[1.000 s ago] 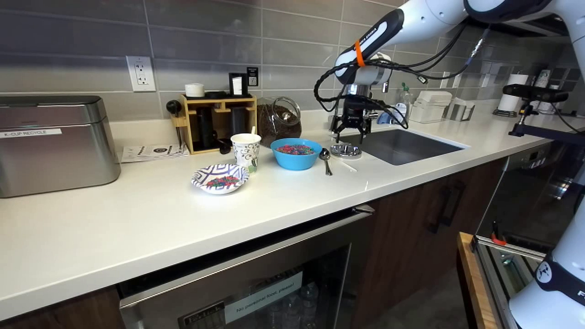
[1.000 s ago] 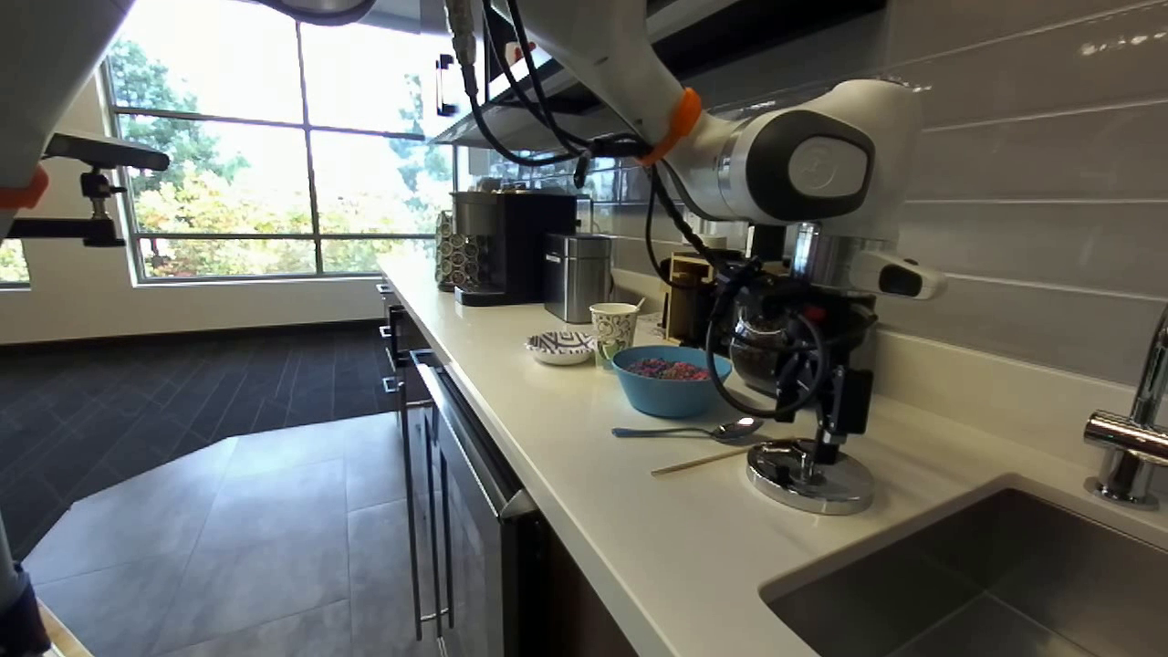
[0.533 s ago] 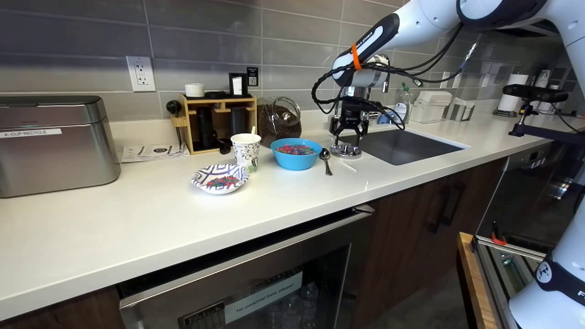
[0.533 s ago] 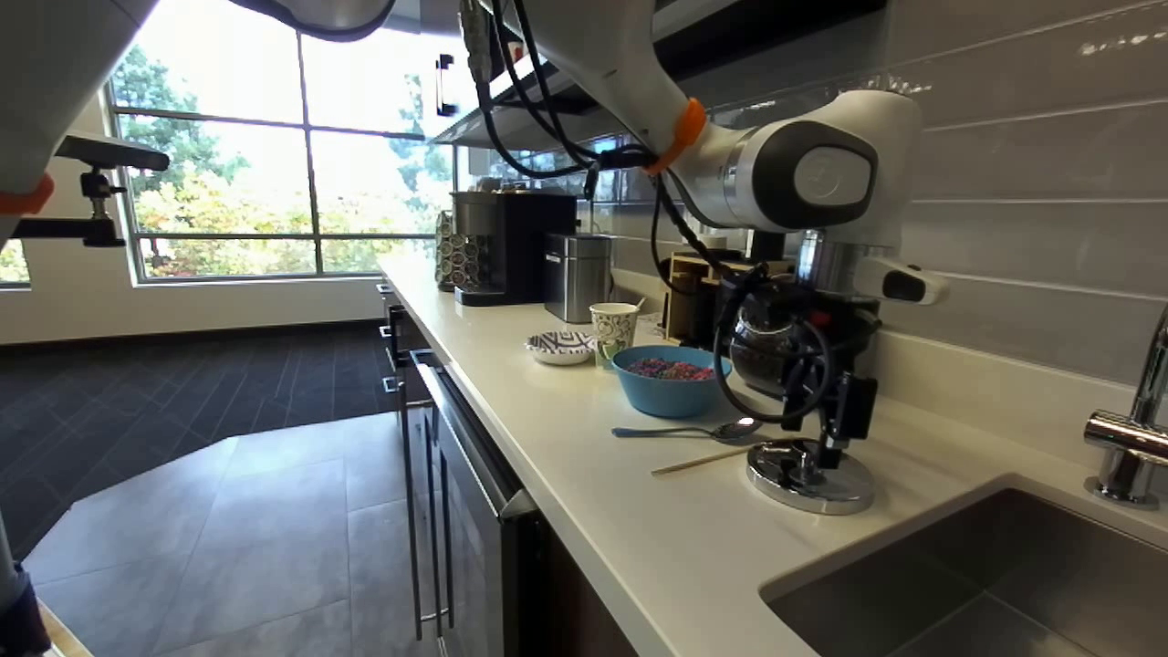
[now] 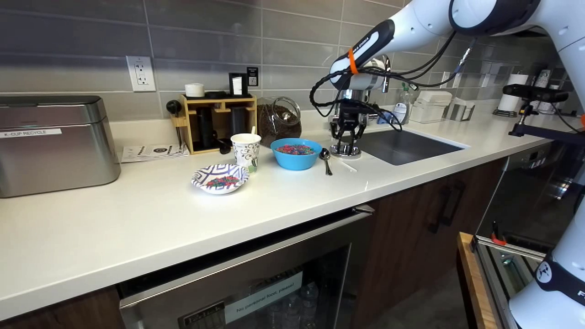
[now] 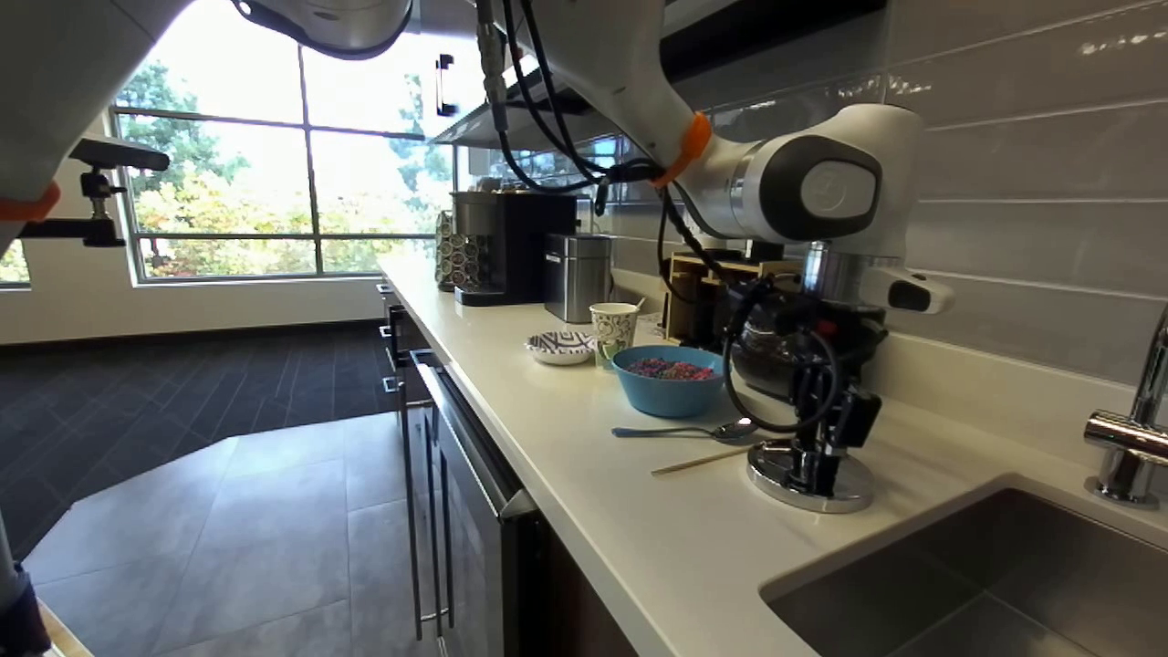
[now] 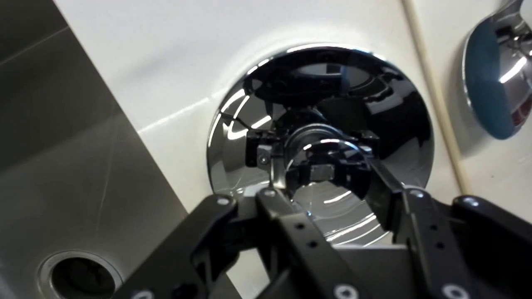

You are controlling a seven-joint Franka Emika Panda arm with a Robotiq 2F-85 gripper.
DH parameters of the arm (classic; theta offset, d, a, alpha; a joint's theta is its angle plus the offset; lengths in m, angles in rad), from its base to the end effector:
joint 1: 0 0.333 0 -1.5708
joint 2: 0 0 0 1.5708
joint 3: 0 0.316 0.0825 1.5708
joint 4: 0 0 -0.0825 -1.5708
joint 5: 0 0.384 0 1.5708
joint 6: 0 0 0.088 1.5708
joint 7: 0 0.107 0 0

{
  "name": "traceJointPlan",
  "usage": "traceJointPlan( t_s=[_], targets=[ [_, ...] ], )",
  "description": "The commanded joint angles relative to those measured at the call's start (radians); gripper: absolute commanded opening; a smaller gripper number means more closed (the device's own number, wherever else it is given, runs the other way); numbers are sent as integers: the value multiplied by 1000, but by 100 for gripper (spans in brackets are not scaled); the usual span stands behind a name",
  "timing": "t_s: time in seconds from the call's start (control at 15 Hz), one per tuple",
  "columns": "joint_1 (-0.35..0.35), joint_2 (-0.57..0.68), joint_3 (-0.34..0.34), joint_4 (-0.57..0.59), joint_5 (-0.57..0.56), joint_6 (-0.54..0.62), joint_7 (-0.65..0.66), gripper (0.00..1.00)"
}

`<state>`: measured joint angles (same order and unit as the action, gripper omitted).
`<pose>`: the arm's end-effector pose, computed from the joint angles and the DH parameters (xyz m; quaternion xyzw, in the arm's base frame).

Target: Put the silver lid on the glass container.

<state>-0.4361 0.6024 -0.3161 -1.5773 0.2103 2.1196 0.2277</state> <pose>0.5319 -0.4429 0.2985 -0.8671 0.4980 0.0127 0.0033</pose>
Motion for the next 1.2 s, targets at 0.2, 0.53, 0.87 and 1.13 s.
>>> traceJointPlan(
  t_s=[0.2, 0.53, 0.87, 1.13],
  targets=[
    [-2, 24, 2, 25, -14, 3, 19, 57],
    [8, 13, -6, 11, -34, -9, 33, 59],
    [15, -1, -9, -4, -54, -12, 39, 59],
    [17, -10, -5, -13, -67, -18, 33, 61]
  ],
)
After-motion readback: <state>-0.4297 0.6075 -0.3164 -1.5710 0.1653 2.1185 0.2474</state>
